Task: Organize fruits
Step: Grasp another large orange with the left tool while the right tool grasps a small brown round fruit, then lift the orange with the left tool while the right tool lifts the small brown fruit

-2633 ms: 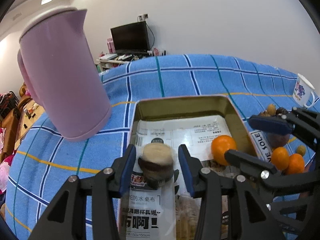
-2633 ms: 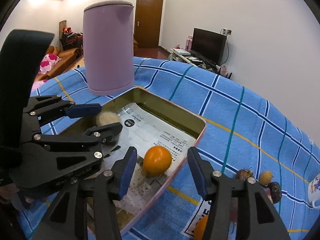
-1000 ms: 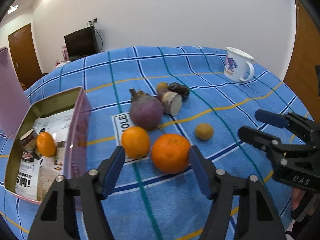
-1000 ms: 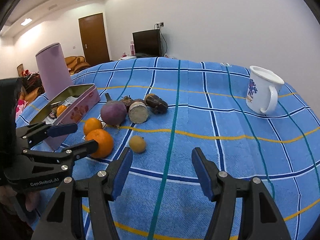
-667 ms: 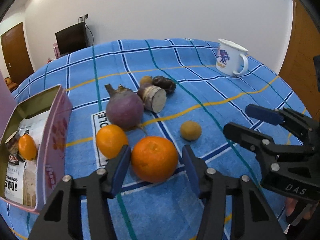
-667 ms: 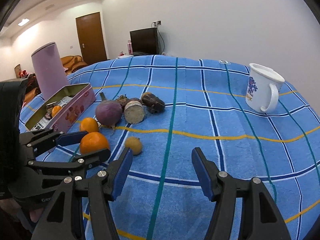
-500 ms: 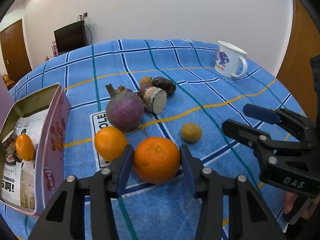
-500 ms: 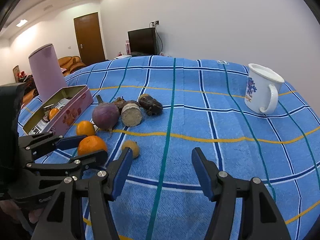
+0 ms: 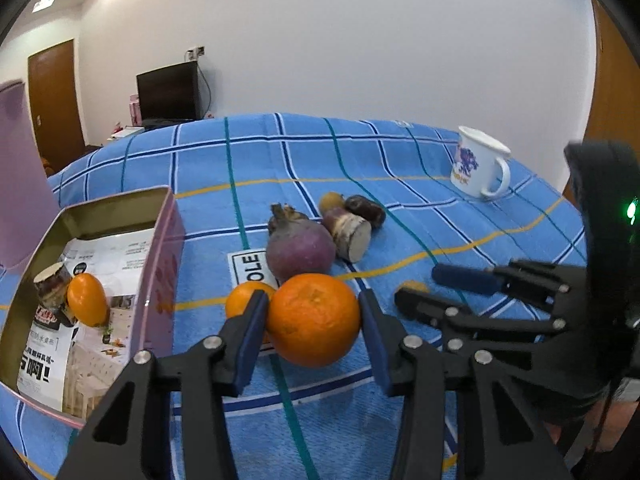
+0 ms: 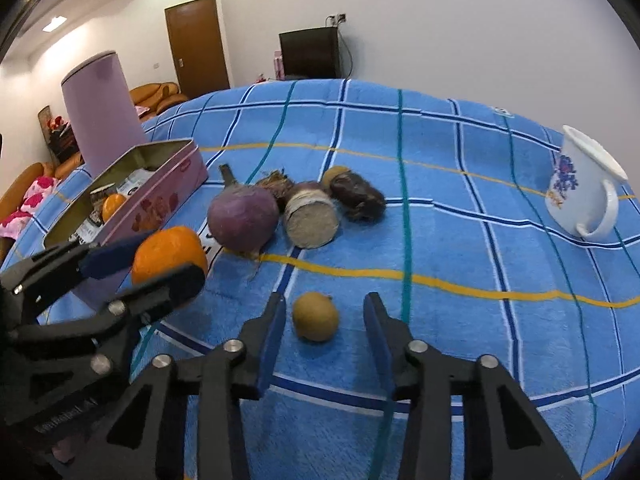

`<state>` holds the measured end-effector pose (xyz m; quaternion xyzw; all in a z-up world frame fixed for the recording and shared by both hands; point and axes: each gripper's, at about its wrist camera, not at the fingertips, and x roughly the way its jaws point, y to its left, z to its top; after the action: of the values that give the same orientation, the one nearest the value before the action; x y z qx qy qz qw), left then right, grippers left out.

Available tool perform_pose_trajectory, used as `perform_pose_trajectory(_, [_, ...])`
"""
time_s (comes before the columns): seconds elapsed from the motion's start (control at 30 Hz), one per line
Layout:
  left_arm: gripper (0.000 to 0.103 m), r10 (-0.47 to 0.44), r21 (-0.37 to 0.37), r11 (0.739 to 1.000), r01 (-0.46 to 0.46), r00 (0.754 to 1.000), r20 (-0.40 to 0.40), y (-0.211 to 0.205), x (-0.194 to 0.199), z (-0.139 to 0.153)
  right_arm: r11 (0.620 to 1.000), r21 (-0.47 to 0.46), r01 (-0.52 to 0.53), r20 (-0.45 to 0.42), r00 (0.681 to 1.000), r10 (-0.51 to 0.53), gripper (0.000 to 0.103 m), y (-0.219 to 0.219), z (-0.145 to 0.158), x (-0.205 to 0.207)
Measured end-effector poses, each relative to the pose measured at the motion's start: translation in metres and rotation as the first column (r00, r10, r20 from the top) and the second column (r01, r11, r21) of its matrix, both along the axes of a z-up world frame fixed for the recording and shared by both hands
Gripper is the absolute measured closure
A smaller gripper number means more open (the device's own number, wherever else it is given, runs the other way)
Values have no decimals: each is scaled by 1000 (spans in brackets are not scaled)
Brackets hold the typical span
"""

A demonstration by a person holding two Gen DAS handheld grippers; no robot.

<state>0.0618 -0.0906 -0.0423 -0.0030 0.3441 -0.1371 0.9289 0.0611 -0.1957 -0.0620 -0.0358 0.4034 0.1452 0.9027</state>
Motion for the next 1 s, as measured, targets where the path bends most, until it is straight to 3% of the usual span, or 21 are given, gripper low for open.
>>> perform_pose_trajectory(0.1, [55, 2, 3, 1000, -2, 1000, 1, 0, 0, 0, 1000, -1, -11, -17, 1000, 11, 76, 2, -3, 1])
perform_pose_trajectory(0.3, [55, 10, 3, 1000, -10, 1000, 5, -1, -1, 0, 1000, 6, -26, -17, 1000, 27, 76, 3, -3, -1])
perform_pose_trajectory(1.0, [55, 33, 17, 999, -34, 998, 54, 2, -8, 6, 998, 59, -10, 144, 990, 1, 76, -8, 19, -26])
